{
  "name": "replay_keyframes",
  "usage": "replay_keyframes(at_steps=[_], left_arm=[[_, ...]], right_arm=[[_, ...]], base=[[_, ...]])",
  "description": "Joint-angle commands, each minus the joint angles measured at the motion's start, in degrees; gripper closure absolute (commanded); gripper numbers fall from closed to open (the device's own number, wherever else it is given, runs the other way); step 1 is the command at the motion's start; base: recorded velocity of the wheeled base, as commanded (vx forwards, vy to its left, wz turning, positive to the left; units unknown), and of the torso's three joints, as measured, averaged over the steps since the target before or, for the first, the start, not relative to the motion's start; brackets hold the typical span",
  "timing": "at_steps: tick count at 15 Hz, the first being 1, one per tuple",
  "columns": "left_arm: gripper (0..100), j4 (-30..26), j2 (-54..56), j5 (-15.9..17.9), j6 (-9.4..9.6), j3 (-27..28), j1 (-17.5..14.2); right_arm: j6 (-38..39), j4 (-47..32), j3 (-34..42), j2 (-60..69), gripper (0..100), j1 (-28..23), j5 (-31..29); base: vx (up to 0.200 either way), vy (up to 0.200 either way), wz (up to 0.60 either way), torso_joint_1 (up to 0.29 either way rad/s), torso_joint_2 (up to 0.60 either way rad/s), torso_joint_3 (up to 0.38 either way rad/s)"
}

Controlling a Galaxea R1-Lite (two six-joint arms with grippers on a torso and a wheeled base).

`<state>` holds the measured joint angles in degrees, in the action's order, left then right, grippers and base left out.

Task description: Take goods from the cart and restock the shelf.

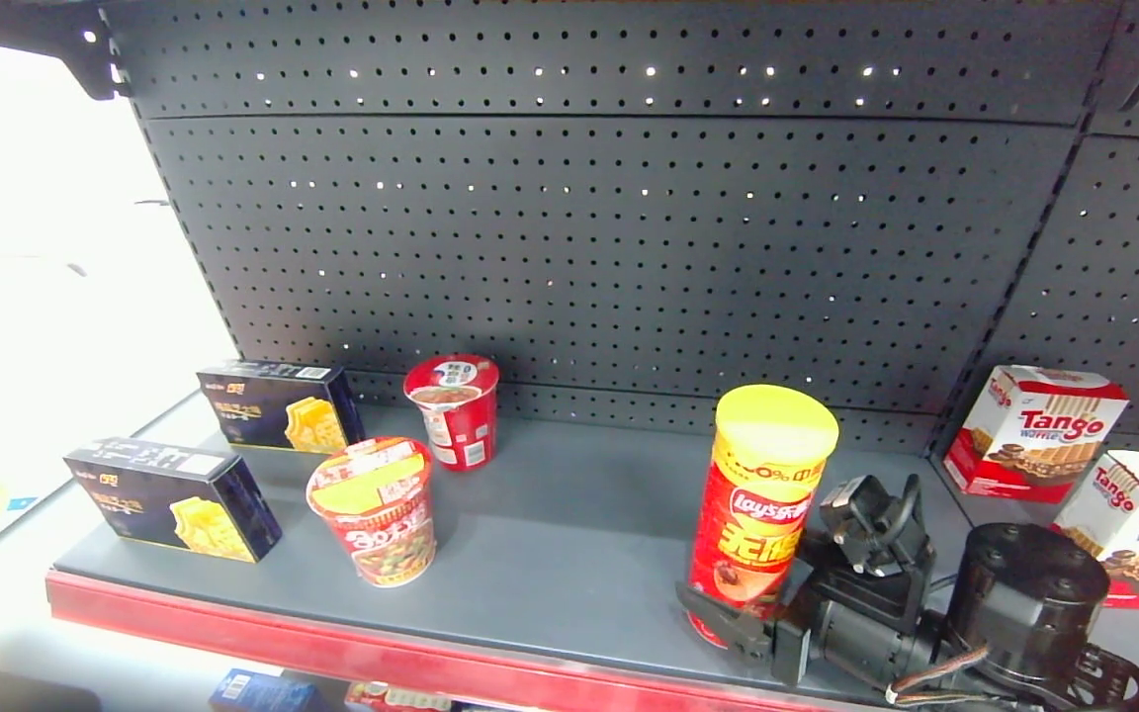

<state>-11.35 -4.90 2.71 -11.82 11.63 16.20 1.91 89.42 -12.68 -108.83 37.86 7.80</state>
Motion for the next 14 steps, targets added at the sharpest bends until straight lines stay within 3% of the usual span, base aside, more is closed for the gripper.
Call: replay_keyframes(at_steps=[1,14], left_arm=[[100,0.01,0.07,0.02,-0.04,-0.03,0.06],[100,0.01,2.18,-0.86,-0.04,-2.84,0.41]], right_arm=[[-0.07,0.58,1.52,0.63,0,0.10,0.02],[-0.42,0.58,5.65,4.85,0,1.69,0.11]], base=[[0.000,0.000,0.00,0.000,0.00,0.000],[0.000,0.000,0.00,0.000,0.00,0.000]])
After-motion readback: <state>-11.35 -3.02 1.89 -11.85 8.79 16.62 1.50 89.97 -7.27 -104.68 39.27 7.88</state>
